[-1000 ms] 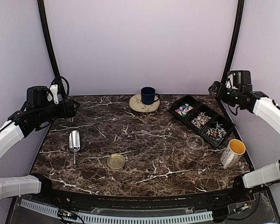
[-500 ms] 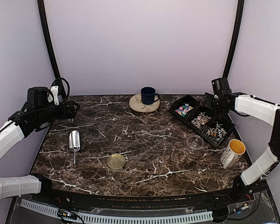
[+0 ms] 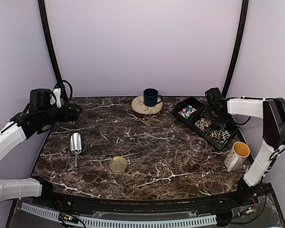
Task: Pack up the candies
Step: Move the plate to the corner of the board.
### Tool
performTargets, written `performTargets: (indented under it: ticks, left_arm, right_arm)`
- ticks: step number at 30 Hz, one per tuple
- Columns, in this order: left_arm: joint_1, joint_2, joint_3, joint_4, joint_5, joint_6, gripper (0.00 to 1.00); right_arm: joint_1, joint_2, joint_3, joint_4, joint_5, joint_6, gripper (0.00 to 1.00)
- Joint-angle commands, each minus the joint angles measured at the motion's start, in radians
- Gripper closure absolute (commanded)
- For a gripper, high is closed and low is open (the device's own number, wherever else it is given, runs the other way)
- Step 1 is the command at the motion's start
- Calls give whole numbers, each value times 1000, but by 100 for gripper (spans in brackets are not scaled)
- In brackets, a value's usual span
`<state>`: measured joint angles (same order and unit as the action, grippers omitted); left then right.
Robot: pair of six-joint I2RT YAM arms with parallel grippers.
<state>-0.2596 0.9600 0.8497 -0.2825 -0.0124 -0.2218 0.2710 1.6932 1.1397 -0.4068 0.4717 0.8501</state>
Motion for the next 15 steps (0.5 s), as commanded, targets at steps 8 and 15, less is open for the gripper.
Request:
performTargets:
  ticks: [8,15]
  left_arm:
    - [7,4,-11,-1,-11,-5,1]
    - [7,9,-9,-2,-20,-4,1]
  right_arm:
    - [0,98,25,22,29,34,20]
    - [0,125,20,47,15,34,45]
